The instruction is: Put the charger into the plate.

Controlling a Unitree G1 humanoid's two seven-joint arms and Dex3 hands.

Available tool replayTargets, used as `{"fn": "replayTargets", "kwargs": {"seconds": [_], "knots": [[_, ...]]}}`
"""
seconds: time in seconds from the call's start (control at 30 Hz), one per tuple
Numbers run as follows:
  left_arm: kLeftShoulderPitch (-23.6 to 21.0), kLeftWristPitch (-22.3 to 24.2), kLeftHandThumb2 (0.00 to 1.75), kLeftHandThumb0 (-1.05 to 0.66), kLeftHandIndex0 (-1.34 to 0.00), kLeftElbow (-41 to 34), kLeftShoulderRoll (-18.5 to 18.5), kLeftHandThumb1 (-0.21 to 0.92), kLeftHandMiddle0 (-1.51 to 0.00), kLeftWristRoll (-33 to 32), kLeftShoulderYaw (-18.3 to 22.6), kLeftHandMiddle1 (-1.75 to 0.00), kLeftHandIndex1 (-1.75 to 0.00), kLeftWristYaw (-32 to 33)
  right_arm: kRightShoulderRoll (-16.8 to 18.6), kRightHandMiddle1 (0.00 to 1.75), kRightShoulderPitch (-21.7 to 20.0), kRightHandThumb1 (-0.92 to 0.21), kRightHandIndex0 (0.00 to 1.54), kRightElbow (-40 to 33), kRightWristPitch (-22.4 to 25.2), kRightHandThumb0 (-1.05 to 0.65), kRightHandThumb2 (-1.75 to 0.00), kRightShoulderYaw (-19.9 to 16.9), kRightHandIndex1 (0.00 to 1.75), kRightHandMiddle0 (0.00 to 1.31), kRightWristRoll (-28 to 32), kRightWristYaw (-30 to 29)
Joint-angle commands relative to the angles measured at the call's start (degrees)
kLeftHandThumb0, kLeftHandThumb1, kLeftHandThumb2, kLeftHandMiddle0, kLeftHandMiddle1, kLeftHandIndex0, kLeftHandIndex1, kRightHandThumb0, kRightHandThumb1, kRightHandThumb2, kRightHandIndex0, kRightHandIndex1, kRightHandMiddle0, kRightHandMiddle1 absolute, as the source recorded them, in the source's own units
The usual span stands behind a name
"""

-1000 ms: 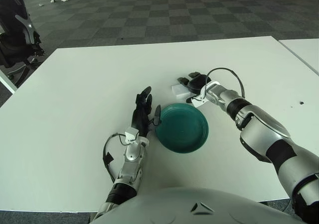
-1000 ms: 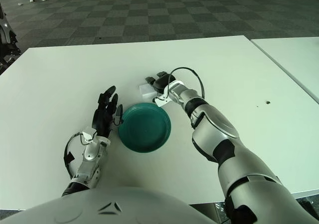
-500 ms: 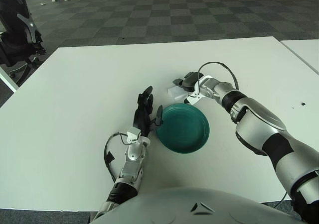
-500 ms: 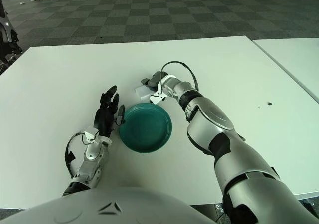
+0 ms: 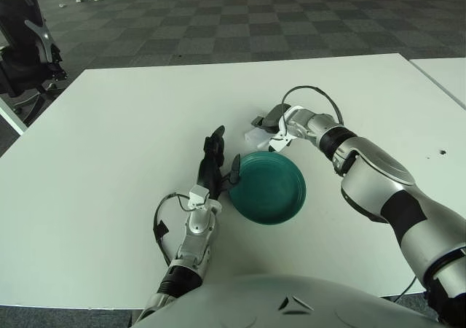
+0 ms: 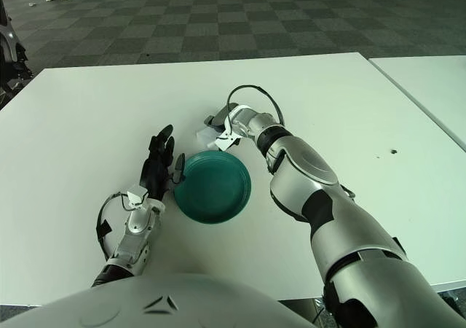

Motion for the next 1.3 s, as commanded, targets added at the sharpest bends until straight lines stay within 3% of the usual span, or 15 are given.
{"fn": "replayTargets", "kwargs": {"seconds": [0.0,0.53,1.27], "knots": [[5.0,-3.2,0.78,-0.78,0.00,10.9,-12.1,0.92,-0.20,-2.3,0.5,-0.01,-0.59,2.8,0.9,0.25,1.3,-0.92,0.29,-0.7,-1.8,-0.87,-0.74,1.0,0.02,0.00,-1.4,2.7],[2.8,-7.9,0.82,-0.72,0.00,17.1,-13.2,0.92,-0.30,-4.3,3.1,-0.03,-0.76,4.9,0.7,0.23,1.0,-0.92,0.31,-2.8,-0.6,-0.83,-0.72,0.1,0.01,0.00,-0.8,1.9],[1.3,-11.0,0.83,-0.73,0.00,20.6,-14.1,0.92,-0.34,-5.8,5.7,-0.03,-0.79,5.8,0.0,0.33,2.0,-0.92,0.32,-6.4,1.2,-0.83,-0.68,-0.4,0.01,0.00,-0.9,-0.6]]}}
